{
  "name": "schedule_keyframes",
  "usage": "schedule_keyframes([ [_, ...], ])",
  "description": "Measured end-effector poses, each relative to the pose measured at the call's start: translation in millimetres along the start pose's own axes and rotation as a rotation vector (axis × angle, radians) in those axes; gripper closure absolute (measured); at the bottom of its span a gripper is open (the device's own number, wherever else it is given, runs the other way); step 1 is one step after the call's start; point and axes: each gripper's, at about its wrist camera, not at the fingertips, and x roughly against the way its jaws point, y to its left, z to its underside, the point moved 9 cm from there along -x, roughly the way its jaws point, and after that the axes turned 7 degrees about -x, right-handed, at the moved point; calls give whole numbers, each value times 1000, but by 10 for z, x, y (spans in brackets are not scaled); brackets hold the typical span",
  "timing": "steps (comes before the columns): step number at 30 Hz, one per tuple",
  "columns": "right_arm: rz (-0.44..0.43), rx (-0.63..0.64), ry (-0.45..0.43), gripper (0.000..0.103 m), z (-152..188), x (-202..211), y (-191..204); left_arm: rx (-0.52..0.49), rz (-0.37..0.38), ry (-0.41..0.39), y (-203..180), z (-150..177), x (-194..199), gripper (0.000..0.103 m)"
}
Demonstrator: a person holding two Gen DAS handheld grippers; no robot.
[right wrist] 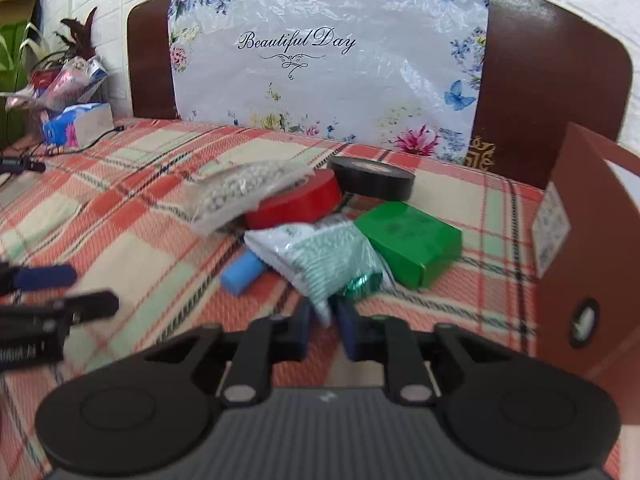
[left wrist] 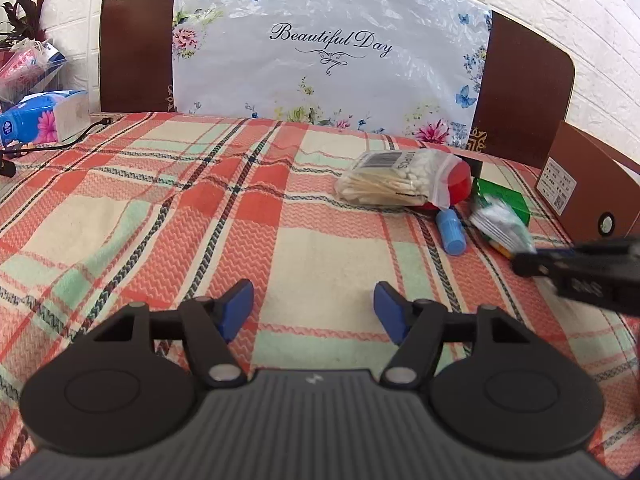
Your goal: Organize objects
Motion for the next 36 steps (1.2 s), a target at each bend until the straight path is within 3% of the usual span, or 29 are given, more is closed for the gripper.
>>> schedule_keyframes([
  [3, -15, 6, -13, 97, 252, 422, -99, -6, -3, 2, -14, -3, 10, 34],
  [7, 36, 59, -21, 96, 715, 986, -264, -6, -12, 52, -93, -23, 70, 35],
  [10, 75, 35, -22, 80, 1040, 1287, -403, 133, 214, 88, -479, -124, 241, 34],
  [11, 64, 10, -26, 71, 1093, 1365, -437, 105, 269, 94, -701, -172, 293, 34],
  [15, 9, -80, -16, 66, 1111, 1425, -522, -99, 436, 124, -1556, -216, 411, 34],
  [19, -37, -129, -3, 59, 1042, 1326, -531, -149, 522, 217, -1937, -32, 365, 34],
  [22, -52, -148, -2, 58, 968, 1208, -546, -152, 529, 285, -2019, 188, 256, 38],
  [23, -61, -155, 5, 59, 943, 1161, -549, -138, 537, 274, -2027, 175, 256, 47],
  [24, -73, -159, 1, 67, 918, 1127, -553, -140, 565, 283, -2064, 164, 276, 62],
  [25, -79, -154, -7, 75, 900, 1108, -546, -136, 554, 291, -2080, 127, 294, 63],
  [26, -74, -147, -24, 76, 878, 1114, -537, -133, 543, 296, -2103, 51, 307, 65],
  [28, -57, -137, -82, 79, 808, 1210, -521, -129, 549, 268, -2146, -152, 406, 65],
  [33, 54, -84, -357, 80, 281, 1671, -750, -206, 616, 62, -2527, -975, 707, 65],
  [36, 151, -76, -432, 80, -43, 1706, -1062, -264, 639, -11, -2907, -1356, 613, 65],
])
